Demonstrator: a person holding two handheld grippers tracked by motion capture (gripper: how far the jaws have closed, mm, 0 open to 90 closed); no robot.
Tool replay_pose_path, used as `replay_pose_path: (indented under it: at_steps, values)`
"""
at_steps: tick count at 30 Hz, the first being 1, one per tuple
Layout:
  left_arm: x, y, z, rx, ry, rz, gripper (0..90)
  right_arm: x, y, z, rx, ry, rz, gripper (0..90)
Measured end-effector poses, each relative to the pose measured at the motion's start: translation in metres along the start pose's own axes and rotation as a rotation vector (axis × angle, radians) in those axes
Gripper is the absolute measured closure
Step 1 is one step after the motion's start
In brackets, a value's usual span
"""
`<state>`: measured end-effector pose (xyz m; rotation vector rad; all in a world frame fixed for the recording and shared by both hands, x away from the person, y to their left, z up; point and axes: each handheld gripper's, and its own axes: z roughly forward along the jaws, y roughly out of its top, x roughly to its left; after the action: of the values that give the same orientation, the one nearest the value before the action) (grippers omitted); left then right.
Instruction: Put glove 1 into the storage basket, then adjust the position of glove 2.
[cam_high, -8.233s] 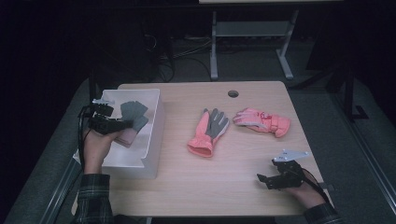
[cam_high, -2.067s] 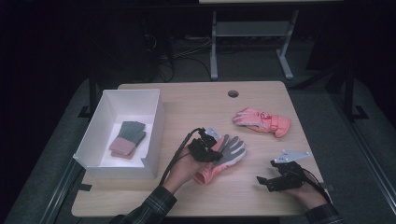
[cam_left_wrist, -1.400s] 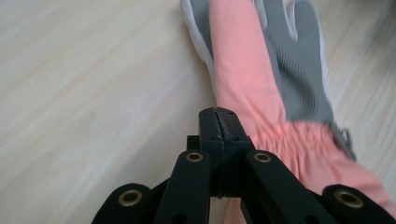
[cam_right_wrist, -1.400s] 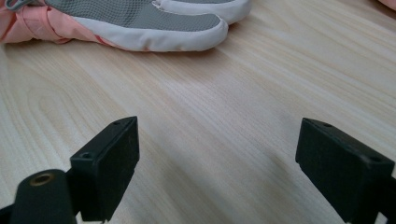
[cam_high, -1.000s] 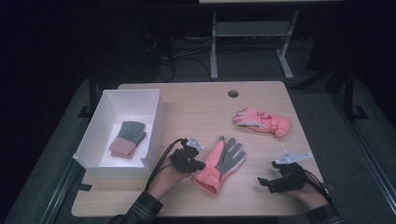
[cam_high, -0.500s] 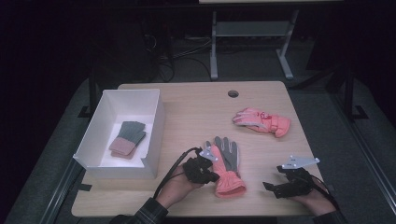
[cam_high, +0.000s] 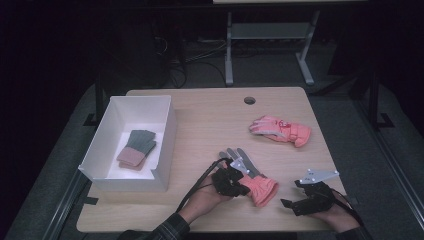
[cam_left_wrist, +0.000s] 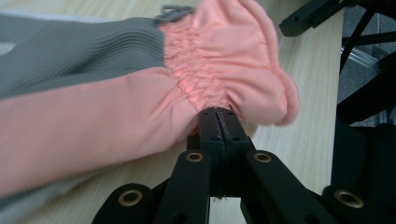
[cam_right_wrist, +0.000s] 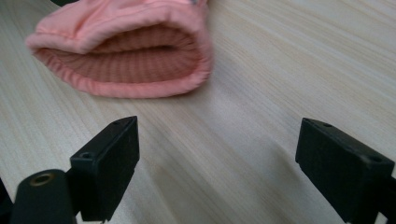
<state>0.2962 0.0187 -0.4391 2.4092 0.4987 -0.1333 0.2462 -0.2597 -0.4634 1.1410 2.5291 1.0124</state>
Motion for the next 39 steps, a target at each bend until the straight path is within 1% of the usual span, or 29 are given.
replay_pose_path:
  at_steps: [2,6,7,8,9,10,11,12,13,15,17,18,19,20,21,22,25,26,27,28,29,30,31,32,33,35,36,38,39]
  values:
    - [0.000,0.001,0.000,-0.005,0.001,0.002,89.6,0.000,0.001,-0.001,0.006,-0.001,-0.006,13.2]
    - [0.000,-0.003,-0.009,-0.032,0.008,0.008,86.2,-0.001,0.003,-0.005,-0.003,0.013,-0.012,13.3]
    - [0.001,-0.005,-0.013,-0.043,0.009,0.011,79.4,-0.001,0.003,-0.004,0.010,0.023,-0.015,13.3]
    - [0.001,-0.007,-0.016,-0.049,0.011,0.015,79.4,-0.001,0.003,-0.004,0.010,0.023,-0.015,13.3]
    - [0.002,-0.014,-0.023,-0.072,0.012,0.020,70.3,0.001,0.004,-0.003,0.023,0.035,-0.016,13.6]
    - [0.002,-0.014,-0.023,-0.072,0.012,0.020,65.6,0.001,0.004,-0.003,0.023,0.035,-0.016,13.6]
    - [0.004,-0.023,-0.029,-0.071,0.017,0.030,60.6,0.001,0.005,-0.003,0.021,0.038,-0.017,14.3]
    - [0.004,-0.023,-0.029,-0.071,0.017,0.030,56.5,0.001,0.005,-0.003,0.021,0.038,-0.017,14.3]
    - [0.005,-0.027,-0.031,-0.066,0.018,0.034,56.5,0.001,0.006,-0.003,0.016,0.038,-0.015,14.4]
    - [0.008,-0.038,-0.034,-0.071,0.034,0.040,47.3,0.000,0.009,-0.002,0.024,0.040,-0.010,17.1]
    - [0.008,-0.045,-0.036,-0.073,0.040,0.039,41.8,-0.002,0.010,-0.002,0.018,0.035,-0.011,18.9]
    - [0.009,-0.051,-0.038,-0.074,0.051,0.039,37.4,-0.002,0.012,-0.002,0.018,0.037,0.002,21.6]
    - [0.010,-0.058,-0.041,-0.073,0.055,0.030,36.8,-0.004,0.012,-0.002,0.015,0.034,0.000,22.6]
    - [0.010,-0.058,-0.041,-0.073,0.055,0.030,35.8,-0.004,0.012,-0.002,0.015,0.034,0.000,22.6]
    - [0.011,-0.062,-0.043,-0.075,0.058,0.022,34.6,-0.005,0.014,-0.003,0.008,0.037,0.010,25.5]
    - [0.011,-0.063,-0.044,-0.077,0.063,0.019,34.6,-0.005,0.014,-0.003,0.008,0.037,0.010,25.5]
    - [0.013,-0.069,-0.048,-0.086,0.084,0.011,28.9,-0.007,0.017,-0.004,0.007,0.031,0.000,28.7]
    - [0.013,-0.070,-0.049,-0.084,0.092,0.015,27.2,-0.008,0.018,-0.005,0.006,0.026,-0.002,30.9]
    - [0.013,-0.071,-0.049,-0.090,0.104,0.015,22.6,-0.011,0.021,-0.006,-0.007,0.025,-0.007,35.8]
    - [0.014,-0.071,-0.051,-0.075,0.112,0.028,22.6,-0.011,0.021,-0.006,-0.007,0.025,-0.007,35.8]
    - [0.013,-0.073,-0.052,-0.082,0.123,0.015,20.9,-0.014,0.023,-0.007,-0.013,0.026,-0.011,41.4]
    - [0.013,-0.073,-0.052,-0.082,0.123,0.015,20.3,-0.014,0.023,-0.007,-0.013,0.026,-0.011,41.4]
    - [0.013,-0.074,-0.052,-0.095,0.126,0.003,20.3,-0.016,0.025,-0.007,-0.015,0.034,-0.003,45.2]
    - [0.015,-0.075,-0.053,-0.084,0.128,0.013,19.8,-0.018,0.027,-0.007,-0.021,0.033,-0.006,47.1]
    - [0.015,-0.077,-0.053,-0.094,0.133,-0.009,19.3,-0.020,0.029,-0.007,-0.027,0.036,-0.003,49.7]
    - [0.016,-0.080,-0.054,-0.098,0.143,-0.020,17.4,-0.024,0.033,-0.007,-0.036,0.039,0.000,53.7]
    - [0.017,-0.081,-0.055,-0.089,0.143,-0.014,17.3,-0.025,0.035,-0.008,-0.036,0.037,-0.001,56.5]
    - [0.019,-0.082,-0.056,-0.094,0.157,-0.014,16.0,-0.028,0.039,-0.008,-0.045,0.038,-0.002,62.0]
    - [0.020,-0.083,-0.057,-0.097,0.153,-0.021,15.7,-0.031,0.042,-0.008,-0.051,0.035,-0.004,63.7]
